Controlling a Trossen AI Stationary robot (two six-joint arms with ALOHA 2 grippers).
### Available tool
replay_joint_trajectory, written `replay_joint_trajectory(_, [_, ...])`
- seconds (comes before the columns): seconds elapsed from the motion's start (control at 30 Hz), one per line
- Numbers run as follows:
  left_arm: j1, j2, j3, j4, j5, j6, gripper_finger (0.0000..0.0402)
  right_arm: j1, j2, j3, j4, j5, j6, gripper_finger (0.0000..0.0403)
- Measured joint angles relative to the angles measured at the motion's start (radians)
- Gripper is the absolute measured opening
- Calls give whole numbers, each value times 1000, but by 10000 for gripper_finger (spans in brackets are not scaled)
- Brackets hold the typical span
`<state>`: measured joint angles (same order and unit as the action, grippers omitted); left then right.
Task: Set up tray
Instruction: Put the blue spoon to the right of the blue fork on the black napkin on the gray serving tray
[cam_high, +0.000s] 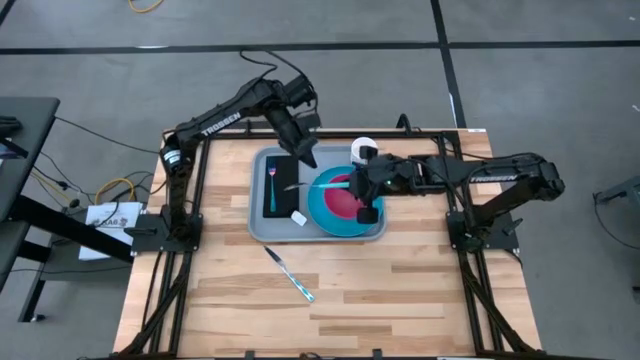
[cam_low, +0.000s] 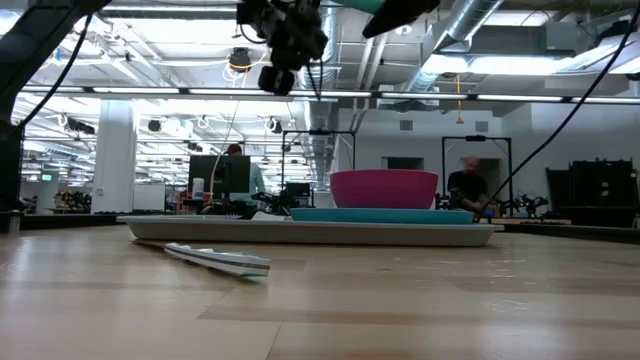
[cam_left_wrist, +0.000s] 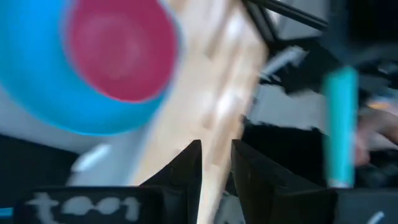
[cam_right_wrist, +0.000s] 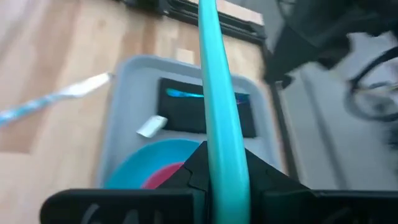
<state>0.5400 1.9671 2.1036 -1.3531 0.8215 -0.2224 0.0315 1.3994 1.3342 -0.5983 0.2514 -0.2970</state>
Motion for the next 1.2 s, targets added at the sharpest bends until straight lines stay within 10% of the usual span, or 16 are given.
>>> replay_joint_trajectory(0.3, [81, -8, 0, -36, -230, 72, 73, -81, 42, 2, 19, -220, 382, 30])
replay_joint_trajectory(0.73, [133, -171, 2, -107, -878, 116, 73, -145, 255, -2, 404, -514, 1050, 30])
replay_joint_trajectory(0.93, [152, -282, 2, -113, -1115, 218, 73, -170, 378, -2, 676, -501, 1350, 30])
replay_joint_trajectory(1.2, [169, -385, 2, -57, -1151, 354, 73, -135, 586, -2, 1048, -254, 1810, 29])
